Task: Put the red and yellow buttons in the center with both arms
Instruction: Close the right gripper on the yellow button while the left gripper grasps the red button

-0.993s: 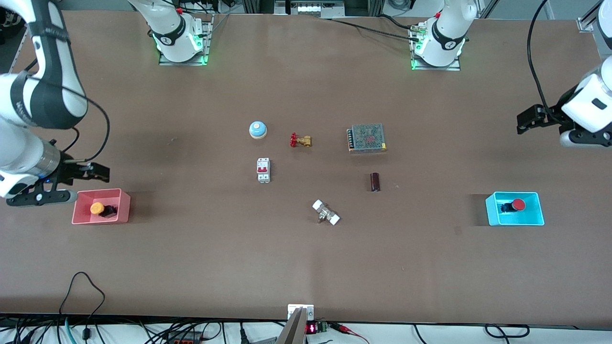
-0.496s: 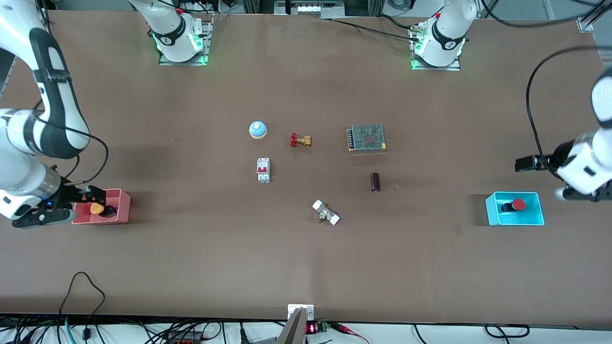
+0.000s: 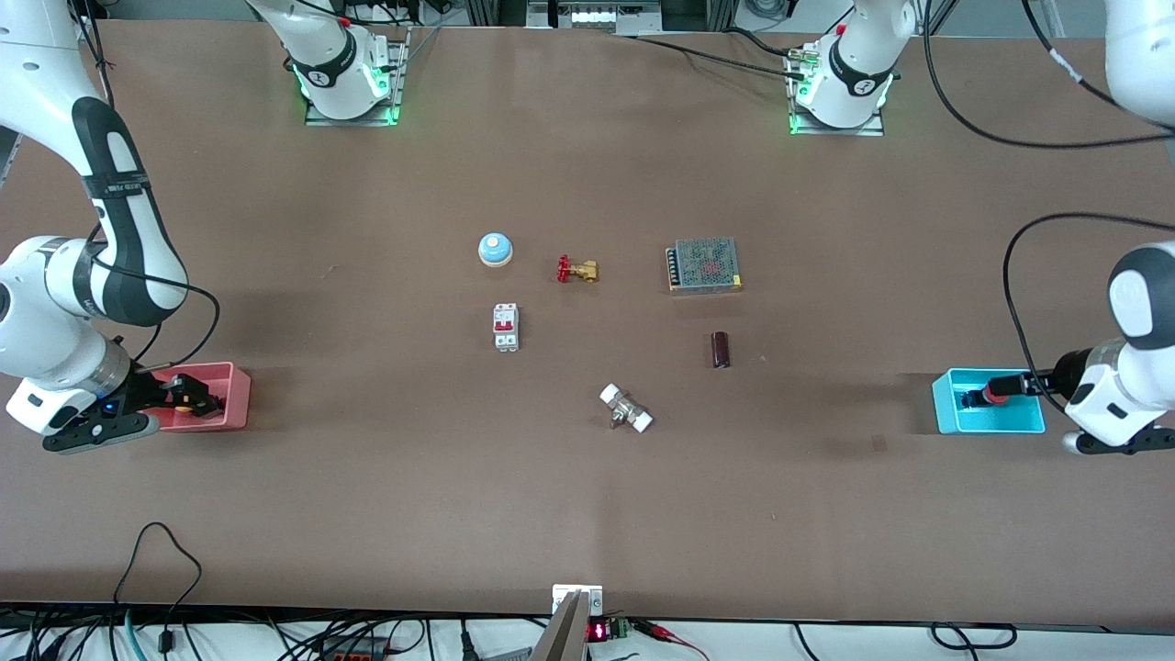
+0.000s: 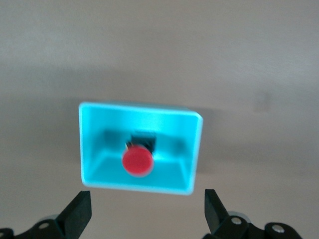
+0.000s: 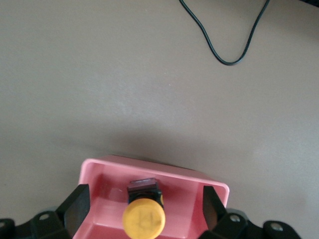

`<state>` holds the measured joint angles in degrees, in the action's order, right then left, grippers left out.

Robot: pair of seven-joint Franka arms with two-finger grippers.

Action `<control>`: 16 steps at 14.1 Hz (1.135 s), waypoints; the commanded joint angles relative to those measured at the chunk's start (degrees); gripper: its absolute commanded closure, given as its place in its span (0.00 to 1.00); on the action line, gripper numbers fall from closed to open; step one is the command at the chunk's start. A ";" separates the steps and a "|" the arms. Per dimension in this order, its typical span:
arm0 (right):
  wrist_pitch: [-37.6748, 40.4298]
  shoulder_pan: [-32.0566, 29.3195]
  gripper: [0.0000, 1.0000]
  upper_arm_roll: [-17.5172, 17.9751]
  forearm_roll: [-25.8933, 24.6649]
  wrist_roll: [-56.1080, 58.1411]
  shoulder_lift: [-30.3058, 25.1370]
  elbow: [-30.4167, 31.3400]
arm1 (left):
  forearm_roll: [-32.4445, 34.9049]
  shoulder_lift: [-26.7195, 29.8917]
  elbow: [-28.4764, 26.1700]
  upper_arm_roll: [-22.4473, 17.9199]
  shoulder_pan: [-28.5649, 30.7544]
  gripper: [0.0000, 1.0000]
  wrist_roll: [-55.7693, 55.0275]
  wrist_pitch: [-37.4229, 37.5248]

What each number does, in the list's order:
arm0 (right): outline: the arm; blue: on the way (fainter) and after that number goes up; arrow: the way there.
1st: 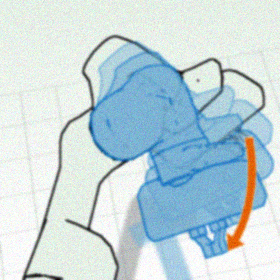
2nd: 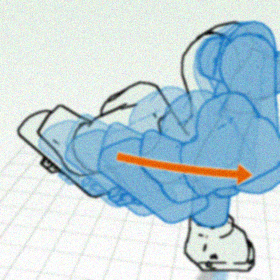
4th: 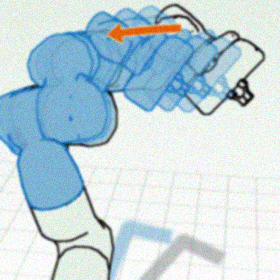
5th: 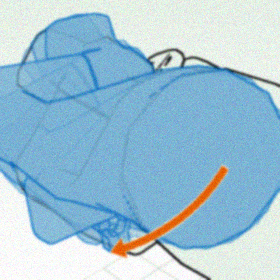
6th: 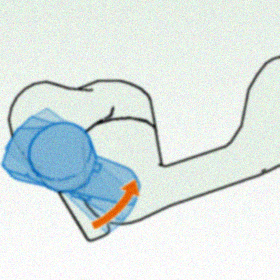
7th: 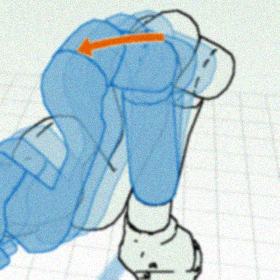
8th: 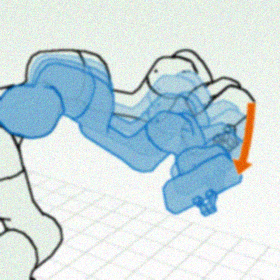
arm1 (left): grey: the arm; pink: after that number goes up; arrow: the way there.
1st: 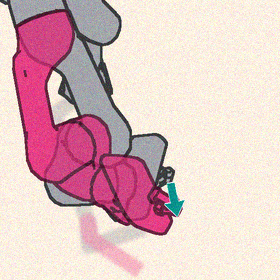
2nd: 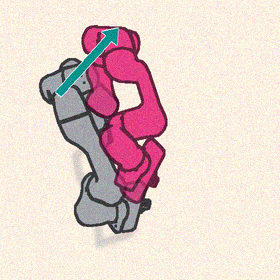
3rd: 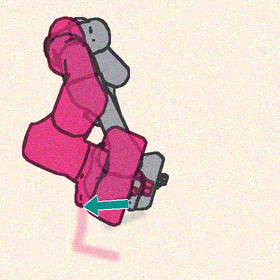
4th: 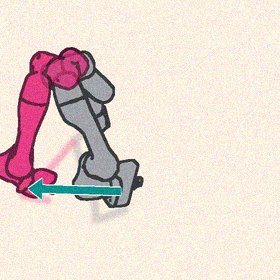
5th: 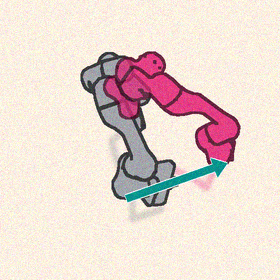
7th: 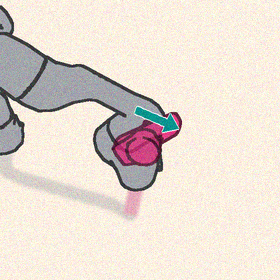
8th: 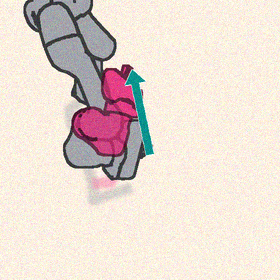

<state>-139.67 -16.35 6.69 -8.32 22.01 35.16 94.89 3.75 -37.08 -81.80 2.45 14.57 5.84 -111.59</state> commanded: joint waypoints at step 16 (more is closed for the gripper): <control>-1.74 -1.05 0.04 0.52 0.06 2.68 1.49 2.84 | 0.73 -2.82 -11.19 0.19 2.04 0.62 6.91 -15.50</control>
<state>-140.26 -16.71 6.68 -8.32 23.20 36.55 97.44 3.76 -41.74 -91.25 2.51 16.29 11.00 -128.16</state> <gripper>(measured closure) 0.031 0.410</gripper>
